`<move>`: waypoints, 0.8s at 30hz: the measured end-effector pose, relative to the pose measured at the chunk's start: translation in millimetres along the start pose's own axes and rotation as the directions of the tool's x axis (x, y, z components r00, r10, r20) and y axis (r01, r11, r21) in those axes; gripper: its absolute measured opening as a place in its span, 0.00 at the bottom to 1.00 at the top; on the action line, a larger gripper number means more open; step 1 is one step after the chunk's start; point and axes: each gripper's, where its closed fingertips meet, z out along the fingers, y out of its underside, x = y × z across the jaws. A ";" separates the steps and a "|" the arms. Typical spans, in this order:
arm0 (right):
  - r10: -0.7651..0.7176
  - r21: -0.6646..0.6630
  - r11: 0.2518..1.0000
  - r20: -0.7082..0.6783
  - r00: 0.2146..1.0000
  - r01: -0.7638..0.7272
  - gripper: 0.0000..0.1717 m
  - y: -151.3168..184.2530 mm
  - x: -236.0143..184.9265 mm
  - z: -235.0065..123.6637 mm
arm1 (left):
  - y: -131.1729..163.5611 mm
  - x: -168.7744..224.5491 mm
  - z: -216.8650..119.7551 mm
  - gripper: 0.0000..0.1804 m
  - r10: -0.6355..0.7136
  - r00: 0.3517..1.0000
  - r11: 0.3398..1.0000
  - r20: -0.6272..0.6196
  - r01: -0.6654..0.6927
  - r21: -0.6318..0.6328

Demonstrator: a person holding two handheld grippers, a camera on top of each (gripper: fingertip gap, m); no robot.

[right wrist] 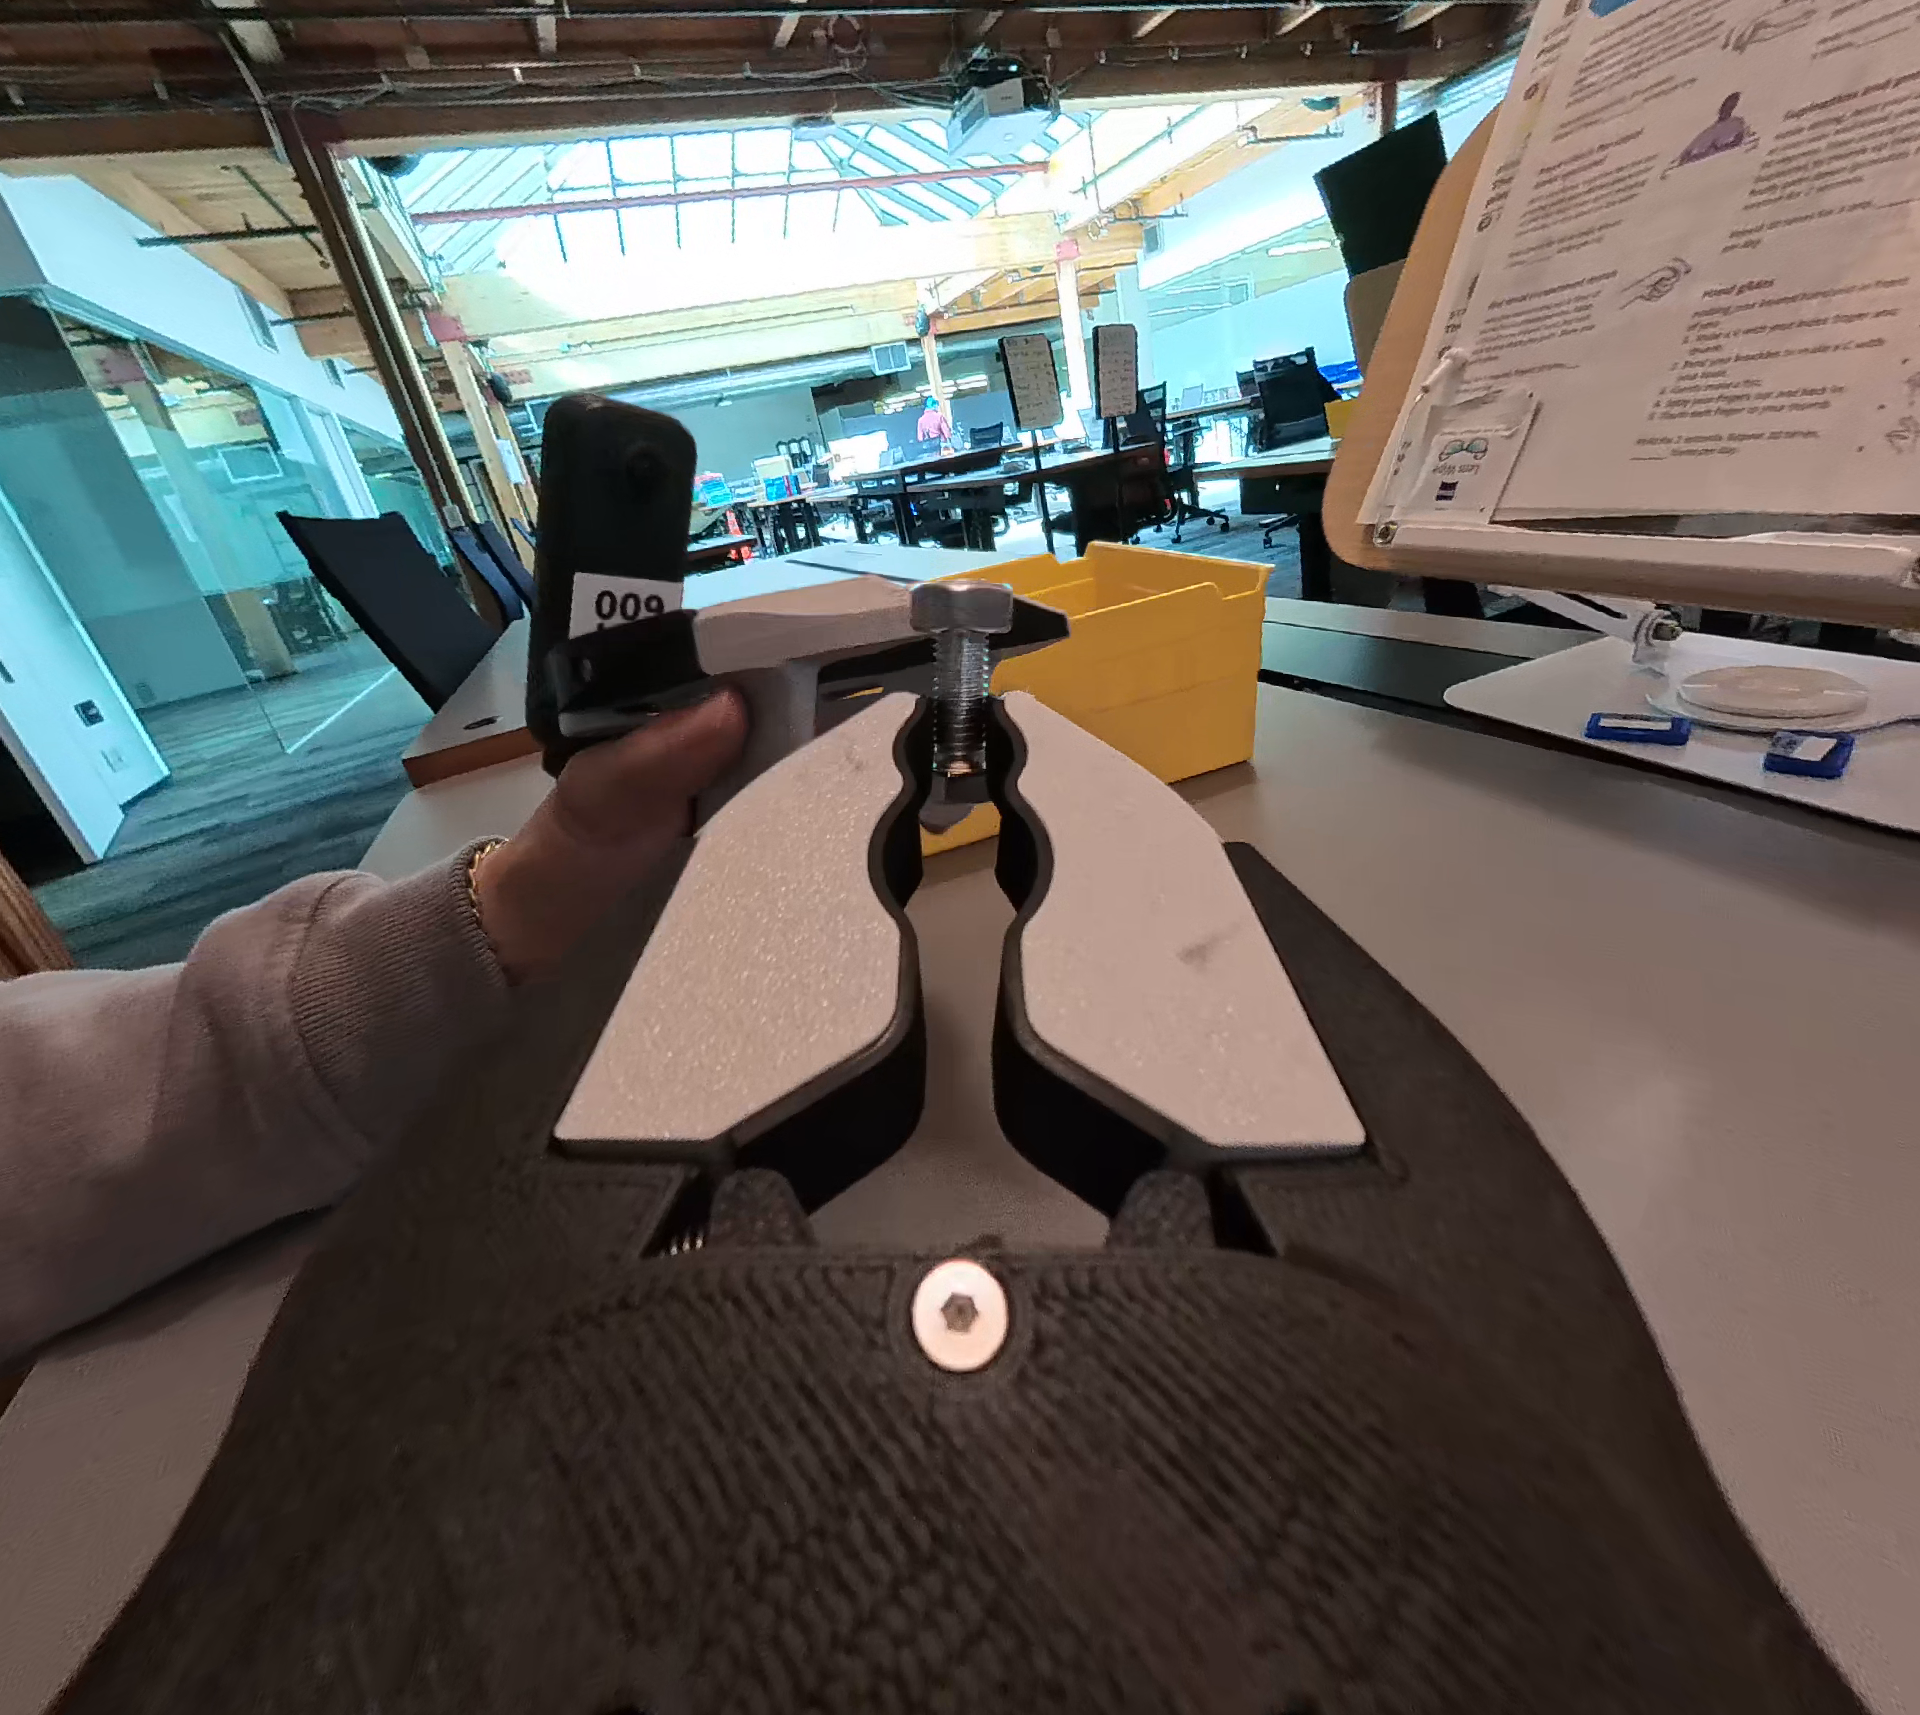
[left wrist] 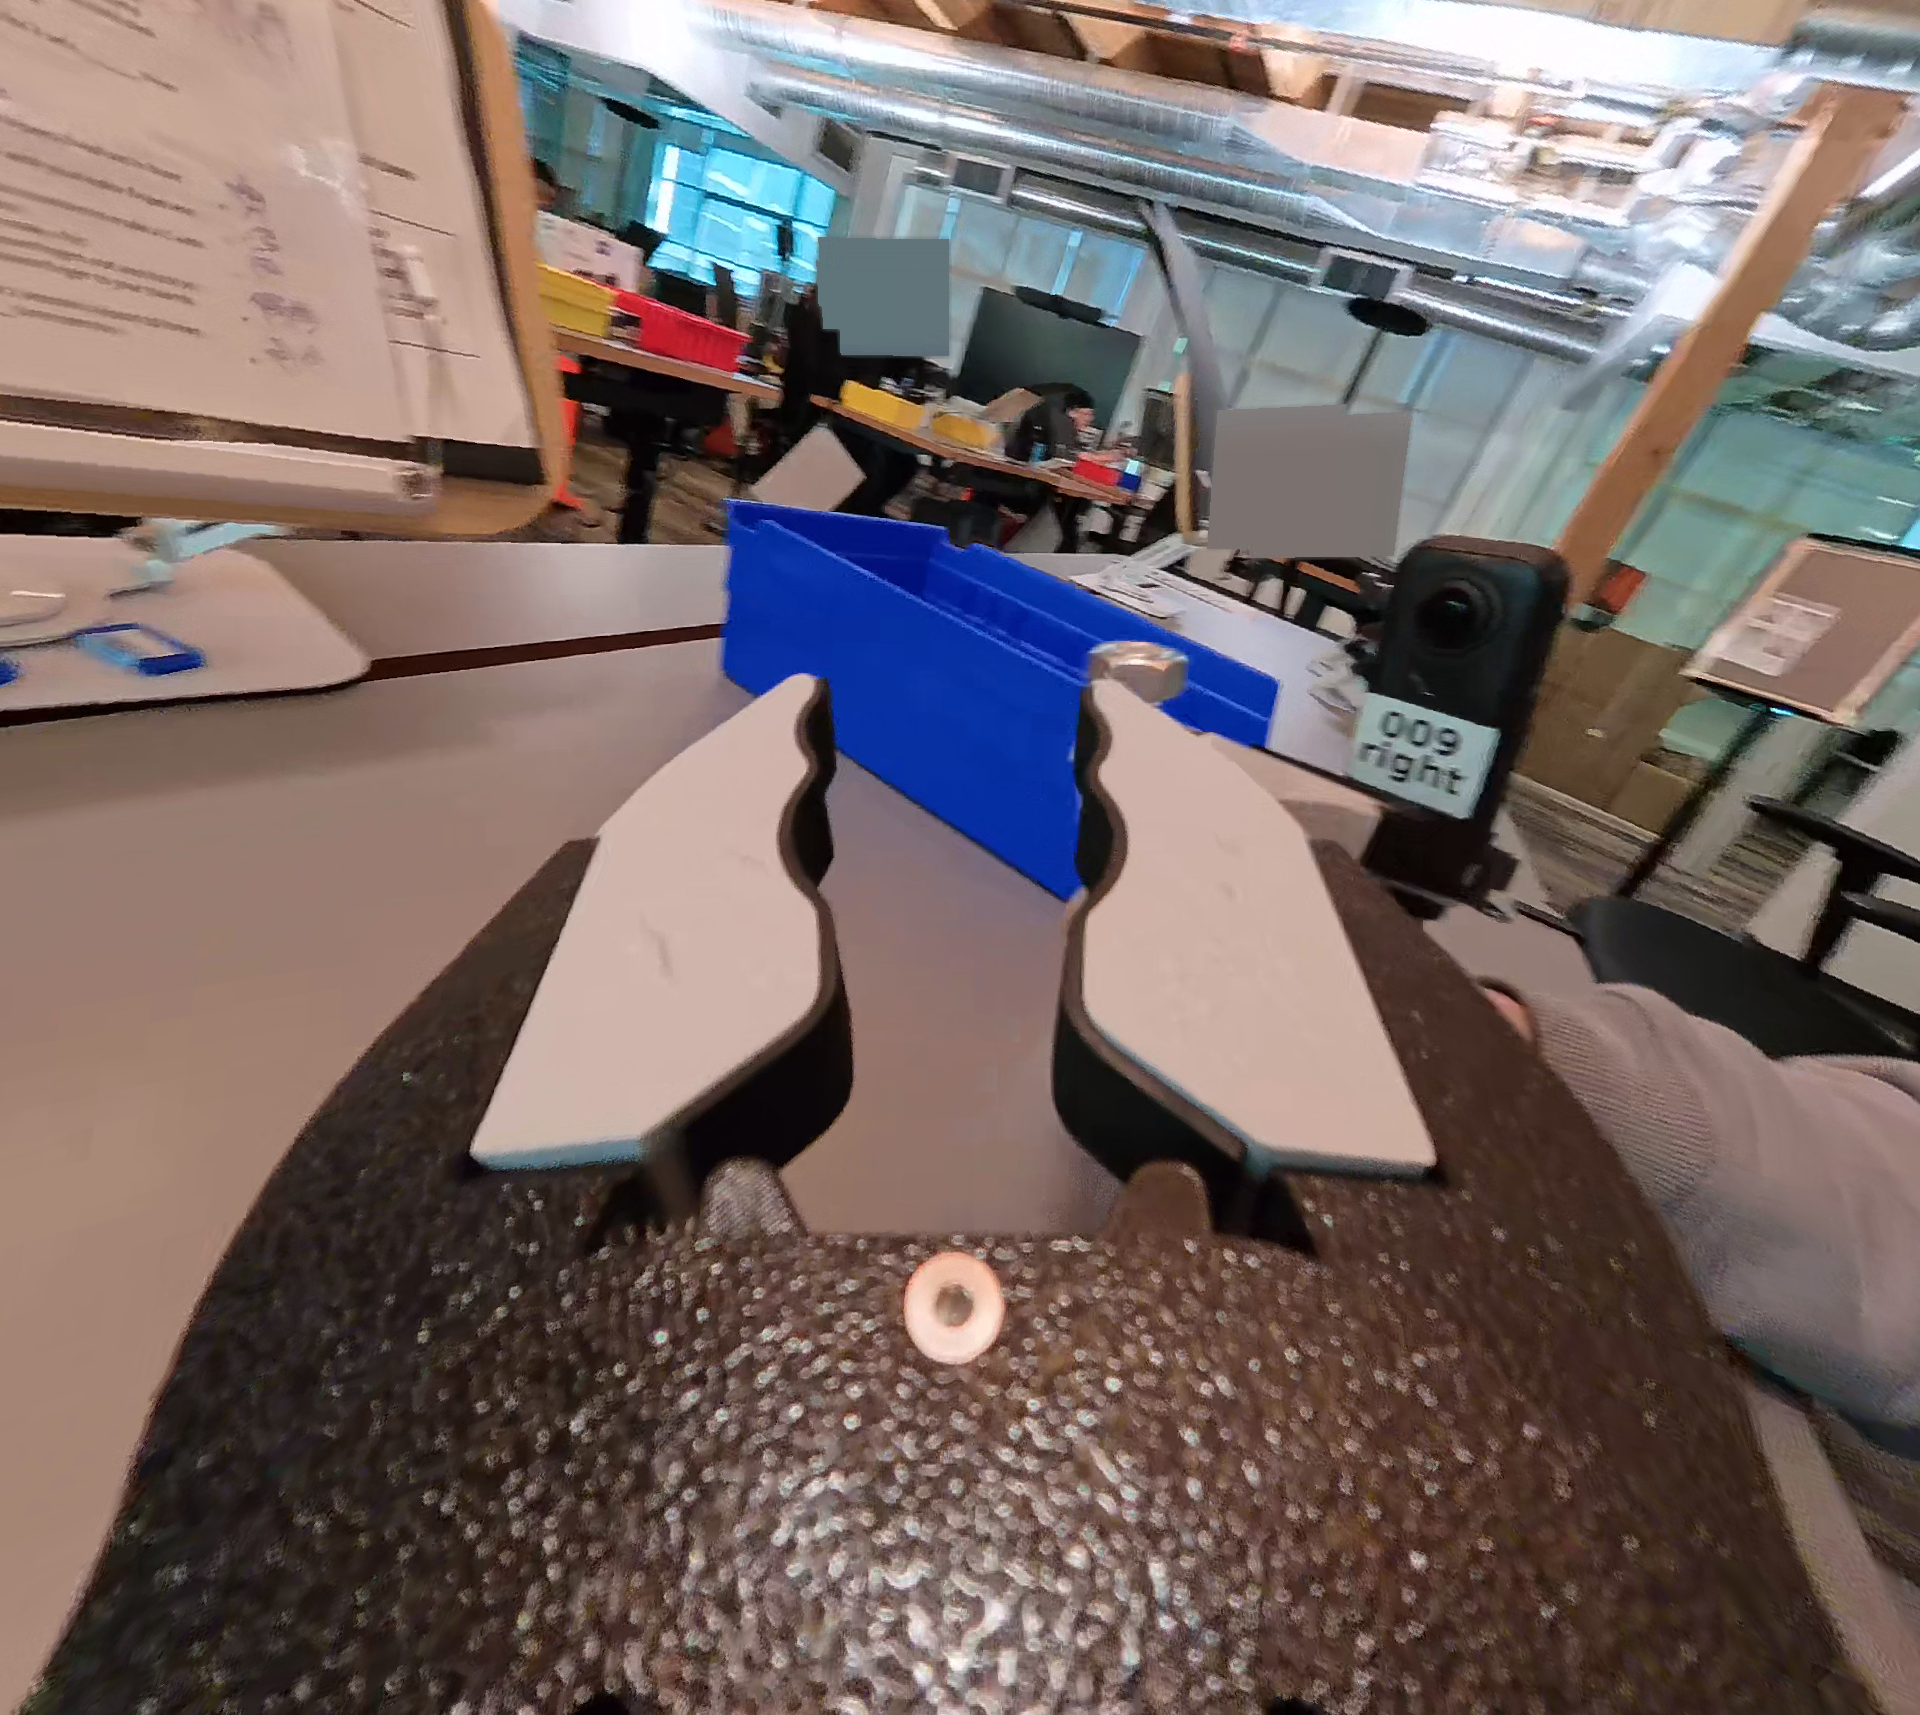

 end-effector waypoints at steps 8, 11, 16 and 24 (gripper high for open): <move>-0.021 -0.031 0.999 0.017 1.000 0.022 0.05 7.2 -6.4 4.4 | 0.1 21.5 4.5 0.29 -0.036 0.992 0.999 -0.122 0.038 0.015; -0.019 -0.029 0.999 0.017 1.000 0.019 0.05 6.5 -7.3 4.7 | 6.0 19.4 7.9 0.29 -0.021 0.995 1.000 -0.093 0.019 -0.012; 0.019 0.004 1.000 0.007 1.000 -0.019 0.05 -1.1 0.3 -0.4 | 3.1 -8.3 0.4 0.25 -0.016 0.999 1.000 0.039 0.016 -0.002; 0.064 0.011 0.998 0.020 0.998 -0.064 0.05 -0.7 0.3 0.2 | 3.8 9.0 2.6 0.30 -0.035 0.997 0.999 -0.075 0.034 -0.009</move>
